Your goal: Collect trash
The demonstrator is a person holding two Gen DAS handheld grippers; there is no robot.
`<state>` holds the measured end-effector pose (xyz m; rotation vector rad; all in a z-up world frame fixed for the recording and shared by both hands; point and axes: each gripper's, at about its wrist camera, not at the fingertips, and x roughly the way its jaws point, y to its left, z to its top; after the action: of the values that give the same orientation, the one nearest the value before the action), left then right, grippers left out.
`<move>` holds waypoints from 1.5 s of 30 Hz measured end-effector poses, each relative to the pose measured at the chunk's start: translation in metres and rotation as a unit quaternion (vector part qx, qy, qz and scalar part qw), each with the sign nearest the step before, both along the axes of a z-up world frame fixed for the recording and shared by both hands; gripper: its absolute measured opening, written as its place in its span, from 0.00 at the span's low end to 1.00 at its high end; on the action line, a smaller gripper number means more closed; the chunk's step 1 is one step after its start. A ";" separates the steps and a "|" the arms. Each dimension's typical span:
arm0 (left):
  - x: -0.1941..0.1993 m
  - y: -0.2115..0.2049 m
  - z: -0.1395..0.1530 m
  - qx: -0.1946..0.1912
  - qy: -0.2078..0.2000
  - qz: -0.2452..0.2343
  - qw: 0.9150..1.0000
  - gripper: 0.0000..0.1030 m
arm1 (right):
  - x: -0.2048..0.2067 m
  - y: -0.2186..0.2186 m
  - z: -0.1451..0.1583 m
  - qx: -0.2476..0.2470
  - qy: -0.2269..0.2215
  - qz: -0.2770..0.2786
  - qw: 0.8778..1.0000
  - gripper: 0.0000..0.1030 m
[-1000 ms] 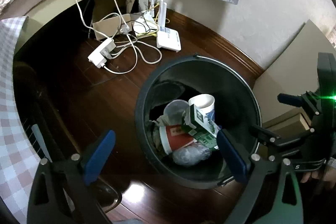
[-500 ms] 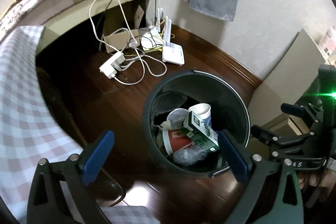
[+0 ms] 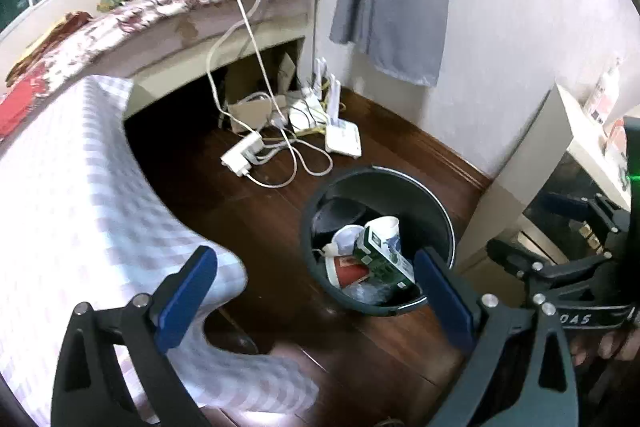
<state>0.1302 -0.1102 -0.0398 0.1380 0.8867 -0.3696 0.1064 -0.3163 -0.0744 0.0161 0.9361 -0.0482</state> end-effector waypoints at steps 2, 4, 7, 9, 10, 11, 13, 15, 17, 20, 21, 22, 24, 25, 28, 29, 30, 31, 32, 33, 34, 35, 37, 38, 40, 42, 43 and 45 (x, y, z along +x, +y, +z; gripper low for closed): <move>-0.008 0.008 0.007 -0.004 -0.007 0.006 1.000 0.97 | -0.007 0.006 0.013 -0.003 -0.011 0.006 1.000 1.00; -0.016 0.015 0.013 -0.007 -0.013 0.010 1.000 0.97 | -0.014 0.013 0.026 -0.007 -0.023 0.013 1.000 1.00; -0.028 0.026 0.022 -0.007 -0.032 0.022 0.999 0.97 | -0.026 0.029 0.041 -0.015 -0.043 0.019 0.999 1.00; -0.036 0.033 0.027 -0.009 -0.041 0.032 0.999 0.97 | -0.035 0.041 0.051 -0.021 -0.060 0.023 0.998 1.00; -0.041 0.039 0.031 -0.012 -0.046 0.038 0.998 0.97 | -0.038 0.045 0.055 -0.022 -0.067 0.025 0.997 1.00; -0.044 0.042 0.034 -0.014 -0.049 0.043 0.998 0.97 | -0.042 0.050 0.059 -0.025 -0.073 0.027 0.997 1.00; -0.053 0.051 0.043 -0.020 -0.060 0.053 0.997 0.97 | -0.049 0.057 0.068 -0.029 -0.087 0.028 0.995 1.00; -0.060 0.056 0.051 -0.022 -0.073 0.058 0.995 0.97 | -0.054 0.065 0.078 -0.028 -0.097 0.035 0.994 1.00; -0.068 0.062 0.057 -0.013 -0.088 0.063 0.994 0.97 | -0.058 0.071 0.085 -0.034 -0.105 0.042 0.993 1.00; -0.078 0.073 0.067 -0.018 -0.100 0.077 0.992 0.97 | -0.066 0.080 0.095 -0.035 -0.117 0.053 0.991 1.00; -0.080 0.076 0.069 -0.020 -0.103 0.082 0.991 0.97 | -0.069 0.082 0.100 -0.035 -0.122 0.056 0.990 1.00; -0.083 0.080 0.073 -0.025 -0.106 0.088 0.990 0.97 | -0.073 0.084 0.103 -0.036 -0.125 0.057 0.990 1.00; -0.089 0.084 0.079 -0.030 -0.114 0.094 0.989 0.97 | -0.079 0.088 0.111 -0.037 -0.134 0.062 0.988 1.00; -0.092 0.085 0.083 -0.031 -0.118 0.099 0.988 0.97 | -0.082 0.089 0.114 -0.036 -0.136 0.064 0.988 1.00; -0.101 0.086 0.089 -0.042 -0.127 0.103 0.986 0.97 | -0.093 0.091 0.124 -0.039 -0.150 0.066 0.986 1.00; -0.103 0.086 0.090 -0.044 -0.128 0.105 0.985 0.97 | -0.096 0.091 0.127 -0.041 -0.153 0.064 0.985 1.00; -0.105 0.085 0.092 -0.048 -0.130 0.104 0.985 0.97 | -0.098 0.091 0.129 -0.045 -0.156 0.063 0.985 1.00; -0.108 0.085 0.092 -0.051 -0.132 0.102 0.985 0.97 | -0.100 0.090 0.131 -0.048 -0.158 0.062 0.984 1.00; -0.110 0.085 0.093 -0.051 -0.134 0.101 0.985 0.97 | -0.102 0.090 0.133 -0.049 -0.161 0.060 0.984 1.00; -0.111 0.085 0.094 -0.049 -0.137 0.100 0.984 0.97 | -0.104 0.089 0.135 -0.047 -0.163 0.059 0.984 1.00; -0.115 0.086 0.095 -0.047 -0.141 0.101 0.984 0.97 | -0.105 0.088 0.137 -0.046 -0.165 0.057 0.984 1.00; -0.116 0.086 0.095 -0.047 -0.143 0.102 0.983 0.97 | -0.106 0.087 0.138 -0.046 -0.166 0.056 0.983 1.00; -0.117 0.086 0.096 -0.049 -0.143 0.103 0.983 0.97 | -0.106 0.087 0.140 -0.044 -0.170 0.056 0.983 1.00; -0.118 0.085 0.096 -0.050 -0.144 0.104 0.983 0.97 | -0.107 0.087 0.140 -0.042 -0.171 0.057 0.983 1.00; -0.118 0.083 0.096 -0.050 -0.144 0.102 0.983 0.97 | -0.107 0.088 0.141 -0.040 -0.172 0.058 0.983 1.00; -0.119 0.082 0.096 -0.051 -0.144 0.102 0.983 0.97 | -0.108 0.087 0.141 -0.039 -0.173 0.058 0.982 1.00; -0.118 0.081 0.096 -0.051 -0.143 0.100 0.983 0.97 | -0.108 0.087 0.141 -0.039 -0.172 0.058 0.983 1.00; -0.119 0.080 0.096 -0.048 -0.143 0.101 0.983 0.97 | -0.108 0.085 0.140 -0.038 -0.172 0.057 0.983 1.00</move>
<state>0.0110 -0.0303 0.0563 0.0108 0.5908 -0.1957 -0.0013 -0.2316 0.0659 -0.0967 0.5869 0.0241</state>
